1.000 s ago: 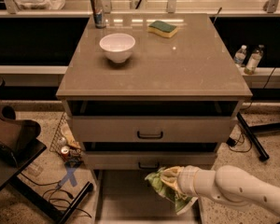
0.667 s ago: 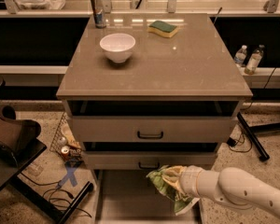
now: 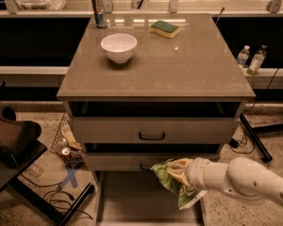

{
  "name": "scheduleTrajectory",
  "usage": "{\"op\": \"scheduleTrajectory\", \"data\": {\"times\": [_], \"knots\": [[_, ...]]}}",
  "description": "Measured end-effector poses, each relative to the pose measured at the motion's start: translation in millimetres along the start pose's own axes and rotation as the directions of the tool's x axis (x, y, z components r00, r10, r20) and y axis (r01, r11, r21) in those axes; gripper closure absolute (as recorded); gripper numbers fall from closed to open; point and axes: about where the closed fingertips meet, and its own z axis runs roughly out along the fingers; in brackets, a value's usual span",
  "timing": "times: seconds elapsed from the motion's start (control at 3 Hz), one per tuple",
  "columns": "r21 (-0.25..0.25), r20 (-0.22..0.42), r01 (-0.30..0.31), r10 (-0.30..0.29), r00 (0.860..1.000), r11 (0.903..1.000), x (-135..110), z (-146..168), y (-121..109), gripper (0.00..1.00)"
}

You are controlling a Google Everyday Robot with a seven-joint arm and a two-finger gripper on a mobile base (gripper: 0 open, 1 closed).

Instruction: Pick green jalapeno chip bag from bottom drawer and place on counter

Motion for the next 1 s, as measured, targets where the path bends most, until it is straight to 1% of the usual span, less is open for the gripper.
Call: {"op": "scheduleTrajectory", "data": {"times": [0.33, 0.67, 1.0], "knots": [[0.006, -0.014, -0.021, 0.021, 1.0, 0.9998, -40.1, -56.7, -33.3, 1.0], [0.011, -0.025, -0.016, 0.016, 1.0, 0.9998, -71.0, -97.0, -51.9, 1.0], [0.037, -0.022, 0.008, -0.007, 1.0, 0.9993, -103.5, -134.9, -65.8, 1.0]]}}
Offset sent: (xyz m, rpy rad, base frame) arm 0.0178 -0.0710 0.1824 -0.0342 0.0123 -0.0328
